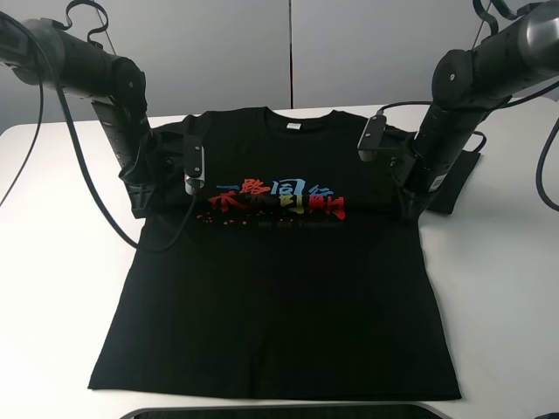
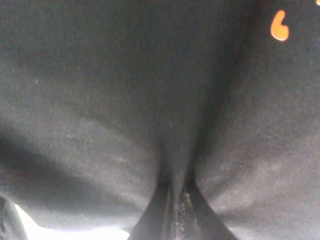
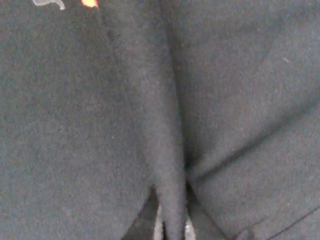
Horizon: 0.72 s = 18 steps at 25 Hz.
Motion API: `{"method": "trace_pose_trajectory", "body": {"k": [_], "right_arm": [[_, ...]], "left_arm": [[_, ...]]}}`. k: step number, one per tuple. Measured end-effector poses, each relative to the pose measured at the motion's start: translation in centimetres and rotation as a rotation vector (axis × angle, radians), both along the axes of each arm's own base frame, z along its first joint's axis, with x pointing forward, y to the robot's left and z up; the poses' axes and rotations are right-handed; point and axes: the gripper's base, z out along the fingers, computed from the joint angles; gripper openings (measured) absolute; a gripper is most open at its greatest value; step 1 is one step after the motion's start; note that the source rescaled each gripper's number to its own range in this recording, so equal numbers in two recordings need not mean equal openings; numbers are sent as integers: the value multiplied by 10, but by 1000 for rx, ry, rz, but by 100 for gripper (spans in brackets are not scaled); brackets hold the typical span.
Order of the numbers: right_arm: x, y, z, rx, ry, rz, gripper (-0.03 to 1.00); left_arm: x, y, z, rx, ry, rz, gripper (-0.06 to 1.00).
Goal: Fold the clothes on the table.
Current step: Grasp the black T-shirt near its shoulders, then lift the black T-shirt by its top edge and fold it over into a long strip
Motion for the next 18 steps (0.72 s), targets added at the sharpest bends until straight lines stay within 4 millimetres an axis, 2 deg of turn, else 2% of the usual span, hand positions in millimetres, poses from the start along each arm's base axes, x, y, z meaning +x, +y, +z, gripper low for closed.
{"method": "trace_pose_trajectory", "body": {"k": [6,10,12,14,15,18], "right_arm": [[0,0,0,0,0,-2,0],[-2,-1,8,3,-10,-15,0],[-4,-1,15,2,-6,-13,0],[-6,-2,23,-8,13,-16,0],[-2,-2,34,-9,-11,-18,0],[24,-1,94,-23,-226,-9,0]], "left_arm": [[0,0,0,-2,-1,35,1],[4,0,9,-20,-69,71,1],[7,-1,25,-51,-136,87,1],[12,-2,53,-98,-245,121,1],[15,-2,70,-118,-305,140,1],[25,-1,122,-167,-478,190,1]]}}
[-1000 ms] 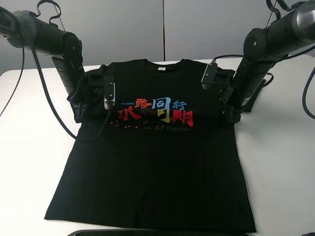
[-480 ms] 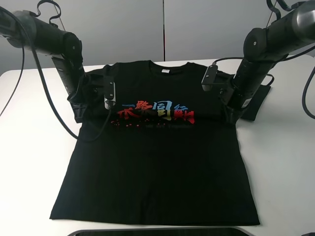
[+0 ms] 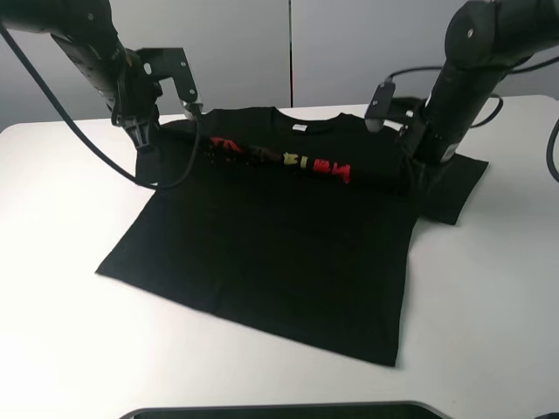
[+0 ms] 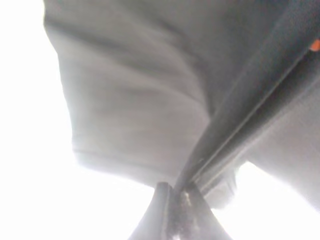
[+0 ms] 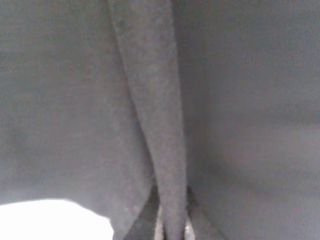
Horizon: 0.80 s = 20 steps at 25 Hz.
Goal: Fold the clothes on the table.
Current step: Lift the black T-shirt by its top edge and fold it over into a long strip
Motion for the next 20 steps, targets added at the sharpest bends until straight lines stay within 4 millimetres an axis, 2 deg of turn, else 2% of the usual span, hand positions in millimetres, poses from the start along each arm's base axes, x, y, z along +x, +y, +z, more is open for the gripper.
{"method": "trace_pose_trajectory", "body": {"k": [2,5,7,9,12,15,18,20], "right_arm": [[17,-3,51,-34,-189,-5,0],[31,-6,123,-26,-414,-71,0],[30,-6,162,21,-491,-134,0],[18,-5,185,86,-458,-179,0],[-2,1,179,153,-236,-209,0],[-15,11,141,217,-27,-204,0],[-35,11,91,203,172,-184,0],[-55,6,57,159,294,-182,0]], "left_arm": [[6,0,39,-46,-118,42,1],[7,2,100,-132,-272,105,1],[0,6,133,-171,-316,132,1],[-15,12,153,-161,-282,114,1],[-47,17,156,-108,-24,15,1],[-66,8,149,-214,152,-44,1],[-82,-1,119,-183,271,-82,1],[-96,0,82,-87,380,-92,1]]}}
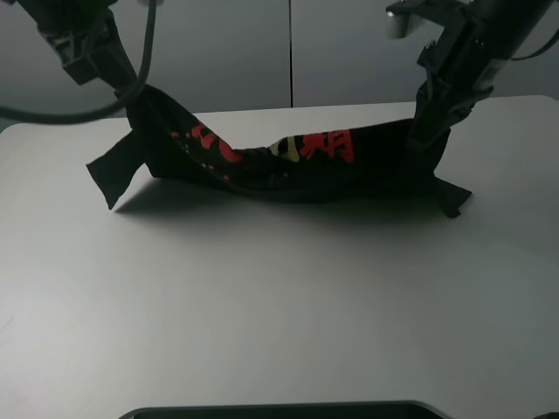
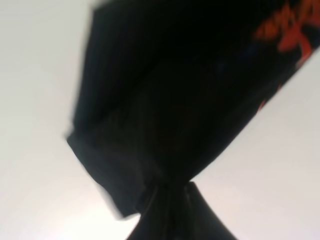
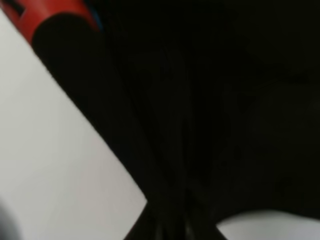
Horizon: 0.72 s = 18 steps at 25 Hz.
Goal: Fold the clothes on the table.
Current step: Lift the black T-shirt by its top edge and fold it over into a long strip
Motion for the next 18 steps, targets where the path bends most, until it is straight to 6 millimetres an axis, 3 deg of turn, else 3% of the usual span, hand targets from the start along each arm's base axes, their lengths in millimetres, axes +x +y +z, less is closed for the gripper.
{"method": "trace_pose_trajectory", "body": {"k": [4,7,11,18], "right_arm": [[-33,-10,-45,-43,137,5,0],[-52,-13,-63,-49,213,-5,0],[-51,-13,-66,-38,181,-15,0],[-17,-10,-65,-7,-175,-51,0]], "left_arm": [[-36,19,-72,168,238,-25,1],[-60,31,-102,232,360,-26,1],[-65,34,-111,233,372,-23,1],[-25,28,-108,191,-64,-84,1]]}}
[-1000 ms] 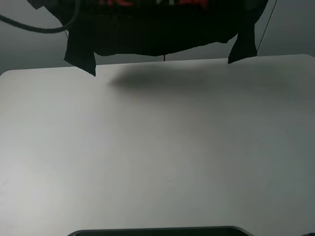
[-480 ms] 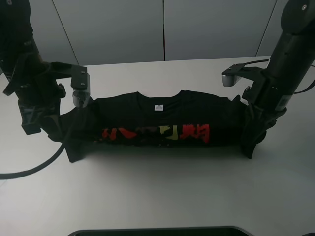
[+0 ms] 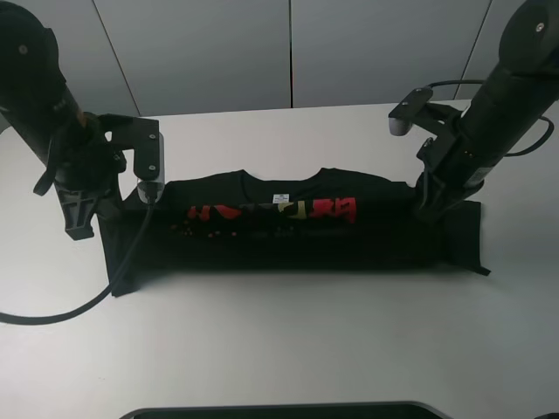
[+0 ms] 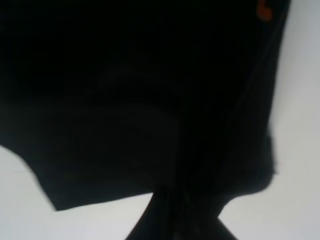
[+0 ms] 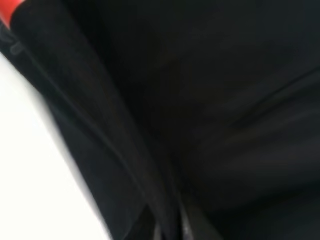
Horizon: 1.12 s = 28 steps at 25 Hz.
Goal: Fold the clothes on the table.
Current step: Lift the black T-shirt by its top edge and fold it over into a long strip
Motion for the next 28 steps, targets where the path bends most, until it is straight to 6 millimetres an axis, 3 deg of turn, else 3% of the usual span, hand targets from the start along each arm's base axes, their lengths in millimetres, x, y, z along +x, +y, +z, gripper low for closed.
{"method": "trace_pose_trajectory", "body": {"k": [4,9,13,19,23,26,28], "right_arm": [[20,-1,4,-20,-223,7,0],[35,-3,0,-59,-375,47,0],[47,-2,-20,-72,-421,56,0],[56,0,-76,-99,-377,64,0],[63,1,-86,-98,-407,62,1],[65,1,-86,-94,-420,54,13],[69,1,-83,-90,-432,39,33]], "left_arm": [[24,0,2,-55,-200,9,1],[45,9,-30,-53,-203,37,1],[55,6,-56,-59,-196,23,1],[70,-1,-85,-67,-191,8,1],[76,-3,-92,-74,-194,14,1],[78,-5,-92,-89,-210,10,1],[78,-5,-92,-93,-216,7,2]]}}
